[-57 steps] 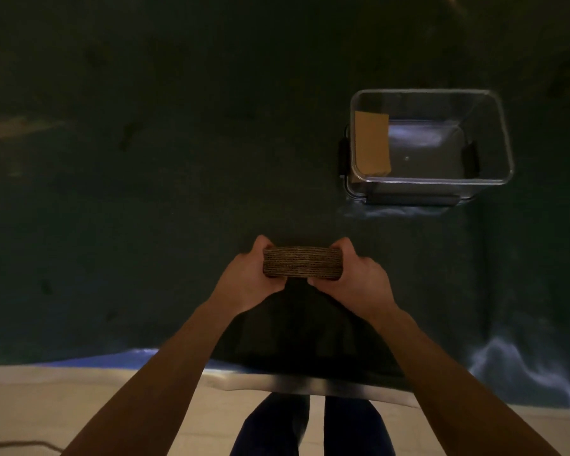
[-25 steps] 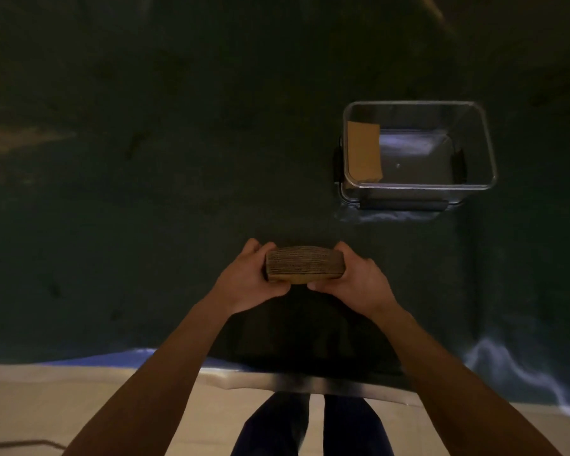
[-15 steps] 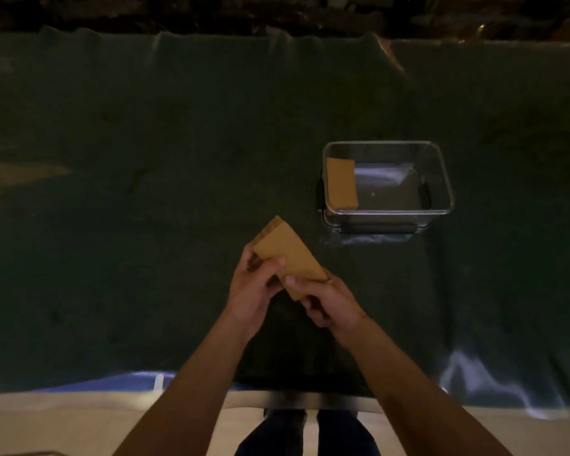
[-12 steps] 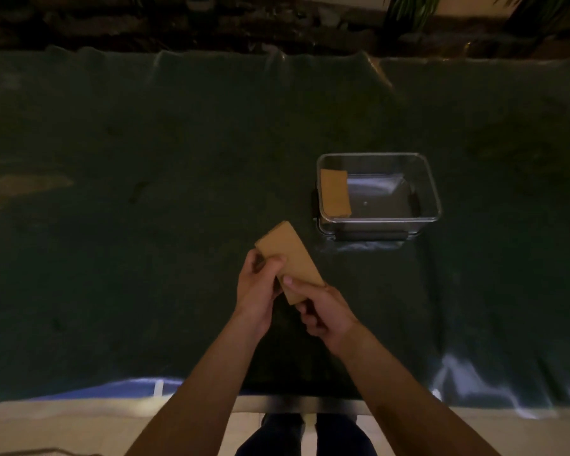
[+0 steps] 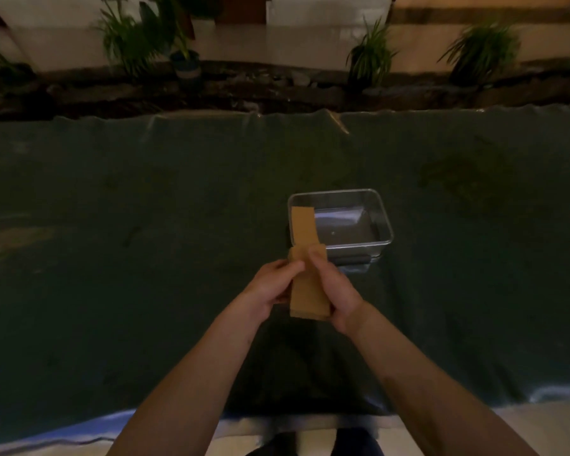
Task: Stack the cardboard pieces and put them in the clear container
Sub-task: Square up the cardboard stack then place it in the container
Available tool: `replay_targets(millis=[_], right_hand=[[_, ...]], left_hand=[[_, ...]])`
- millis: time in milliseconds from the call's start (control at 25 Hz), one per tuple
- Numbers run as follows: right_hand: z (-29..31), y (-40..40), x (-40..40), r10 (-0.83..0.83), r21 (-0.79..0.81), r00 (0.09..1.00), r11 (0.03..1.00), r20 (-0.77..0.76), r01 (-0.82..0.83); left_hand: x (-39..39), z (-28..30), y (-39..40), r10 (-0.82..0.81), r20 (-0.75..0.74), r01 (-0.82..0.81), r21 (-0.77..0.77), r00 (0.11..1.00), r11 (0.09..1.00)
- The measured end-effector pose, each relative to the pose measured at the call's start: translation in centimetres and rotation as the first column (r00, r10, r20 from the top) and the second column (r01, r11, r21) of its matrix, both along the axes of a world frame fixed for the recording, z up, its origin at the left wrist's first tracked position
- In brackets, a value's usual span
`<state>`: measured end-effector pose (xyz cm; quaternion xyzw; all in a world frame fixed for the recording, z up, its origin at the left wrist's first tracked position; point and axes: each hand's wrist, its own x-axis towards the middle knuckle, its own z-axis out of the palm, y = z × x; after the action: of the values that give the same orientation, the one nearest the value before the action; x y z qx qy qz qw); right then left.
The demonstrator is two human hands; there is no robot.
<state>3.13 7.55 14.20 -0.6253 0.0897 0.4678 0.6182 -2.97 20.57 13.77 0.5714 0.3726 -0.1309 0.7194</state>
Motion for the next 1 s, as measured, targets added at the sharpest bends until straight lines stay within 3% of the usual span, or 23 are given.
replay_targets(millis=[120,240,480,1000], right_hand=[[0.3,-0.2,0.7,-0.084,-0.083,0.989,0.992,0.125,0.095],[1.0,-1.6,2.3,-0.127,-0.074,0.981,0.988,0.145,0.139],[1.2,-5.4,8.7,-0.066,-0.018,0.987,0.997,0.145,0.069],[0.5,-9.4,20.9,0.028,-0.049,0.982,0.999,0.188,-0.019]], left_hand=[[2.0,0.7,-3.7,0.056,0.015,-0.057,0.105,0.998,0.993],[4.1,0.8,-6.6,0.081,0.056,-0.087,0.116,0.995,0.989],[9.5,0.8,-10.2,0.130,0.142,-0.140,0.060,0.981,0.988],[20.4,1.2,-16.2,0.337,0.149,-0.348,0.052,0.930,0.936]])
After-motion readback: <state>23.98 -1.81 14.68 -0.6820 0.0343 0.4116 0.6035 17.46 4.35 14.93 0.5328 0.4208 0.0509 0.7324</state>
